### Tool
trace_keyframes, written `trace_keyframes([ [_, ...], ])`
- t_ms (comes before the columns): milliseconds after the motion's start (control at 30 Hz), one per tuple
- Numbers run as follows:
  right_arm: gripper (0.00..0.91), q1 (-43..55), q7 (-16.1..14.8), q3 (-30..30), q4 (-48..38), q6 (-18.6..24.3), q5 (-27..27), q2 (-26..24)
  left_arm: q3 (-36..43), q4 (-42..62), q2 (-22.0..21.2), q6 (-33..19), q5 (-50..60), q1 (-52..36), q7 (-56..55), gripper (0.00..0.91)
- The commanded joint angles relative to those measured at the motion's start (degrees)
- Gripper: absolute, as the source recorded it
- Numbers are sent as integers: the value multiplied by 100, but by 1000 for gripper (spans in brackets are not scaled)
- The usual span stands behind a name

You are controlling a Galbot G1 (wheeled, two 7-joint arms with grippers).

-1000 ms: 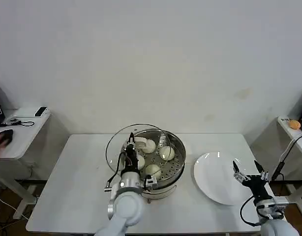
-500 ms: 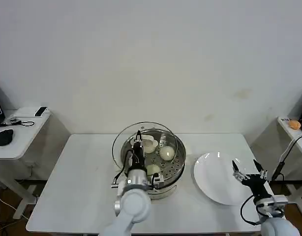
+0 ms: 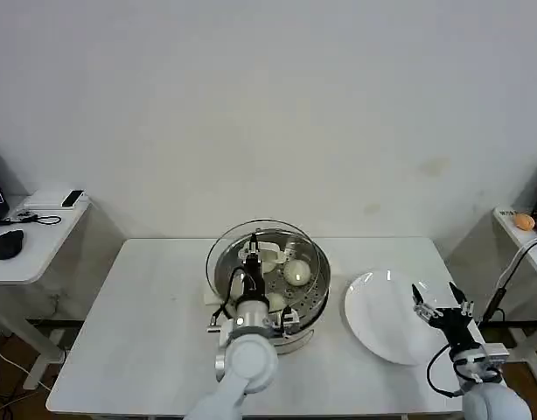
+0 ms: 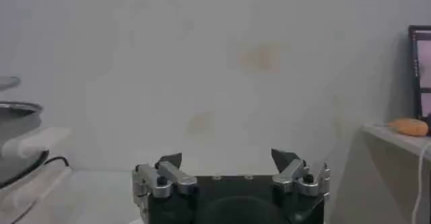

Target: Take steamed baozi put them in steamer then cover it.

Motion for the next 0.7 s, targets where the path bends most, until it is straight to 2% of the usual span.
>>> trace_keyframes([
  [33, 907, 33, -3, -26, -64, 20, -32, 23, 77, 10, -84, 2, 79, 0, 242, 0],
  [700, 907, 13, -11, -15, -112, 68, -93, 51, 113, 55, -140, 2, 39, 0, 367, 0],
])
